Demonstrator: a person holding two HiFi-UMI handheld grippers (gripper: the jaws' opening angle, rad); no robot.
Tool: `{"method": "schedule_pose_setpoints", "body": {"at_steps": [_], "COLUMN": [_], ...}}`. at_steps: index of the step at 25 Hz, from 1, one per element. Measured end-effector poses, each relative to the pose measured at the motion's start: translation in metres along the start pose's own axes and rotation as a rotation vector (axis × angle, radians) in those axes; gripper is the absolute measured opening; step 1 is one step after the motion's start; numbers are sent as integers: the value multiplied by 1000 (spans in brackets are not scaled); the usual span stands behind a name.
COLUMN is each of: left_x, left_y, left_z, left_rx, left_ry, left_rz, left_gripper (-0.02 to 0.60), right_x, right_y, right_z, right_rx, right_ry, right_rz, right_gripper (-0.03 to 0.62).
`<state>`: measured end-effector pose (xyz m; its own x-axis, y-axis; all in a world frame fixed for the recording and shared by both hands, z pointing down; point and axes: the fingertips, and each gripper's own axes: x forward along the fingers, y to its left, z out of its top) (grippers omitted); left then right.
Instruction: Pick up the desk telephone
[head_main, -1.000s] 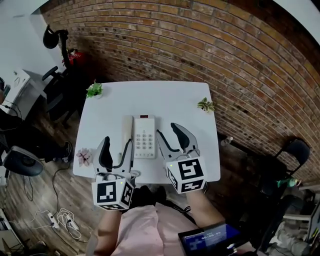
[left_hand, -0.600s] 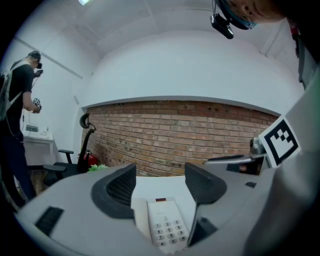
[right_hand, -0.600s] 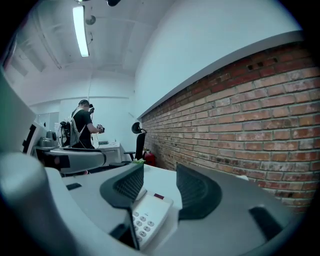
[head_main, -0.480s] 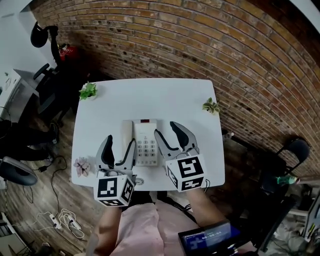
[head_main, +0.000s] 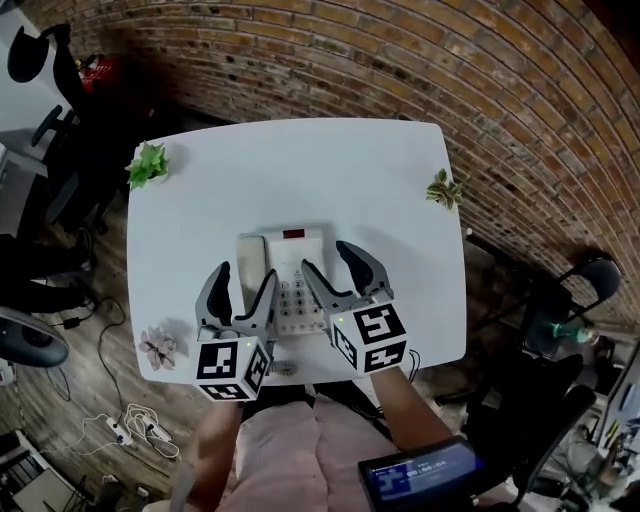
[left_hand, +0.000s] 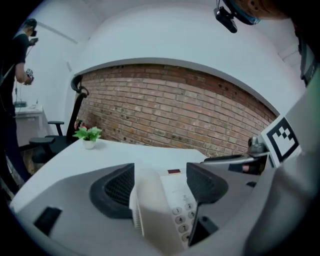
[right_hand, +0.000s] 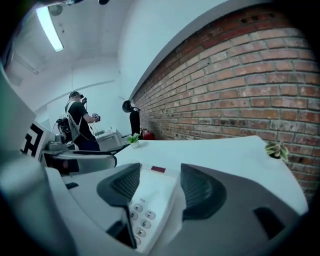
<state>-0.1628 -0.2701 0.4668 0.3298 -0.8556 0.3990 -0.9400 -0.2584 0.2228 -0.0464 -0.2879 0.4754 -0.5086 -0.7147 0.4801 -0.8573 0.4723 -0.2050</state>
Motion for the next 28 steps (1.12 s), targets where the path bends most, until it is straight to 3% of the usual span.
{"method": "schedule_pose_setpoints", "body": {"at_steps": [9,12,16,18,22,28], "left_x": [41,50,59,61,64,60], "left_y": [20,13,14,17,17,19], "left_z": [-59,-65,-71,-74,-75,-72], "left_rx": [-156,-257,-320,-349,-327,-319], "left_ry": [199,241,314,351,384,333], "left_rz": [-62,-118,-135,-142,-160,-115], "left_gripper": [397,397,396,344,364,327], "right_x": [33,39,44,44,46,47], "right_y": [-6,-7,-4,-4,-4,-4], "right_z": [-54,-61,-62,-62,-62,-63], "right_rx": [107,95,115,119,129,130], "right_ry": [145,180,189,191,192,199], "right_rz": [21,26,48,54,66,75], "right_gripper": [288,288,272,268,270,281]}}
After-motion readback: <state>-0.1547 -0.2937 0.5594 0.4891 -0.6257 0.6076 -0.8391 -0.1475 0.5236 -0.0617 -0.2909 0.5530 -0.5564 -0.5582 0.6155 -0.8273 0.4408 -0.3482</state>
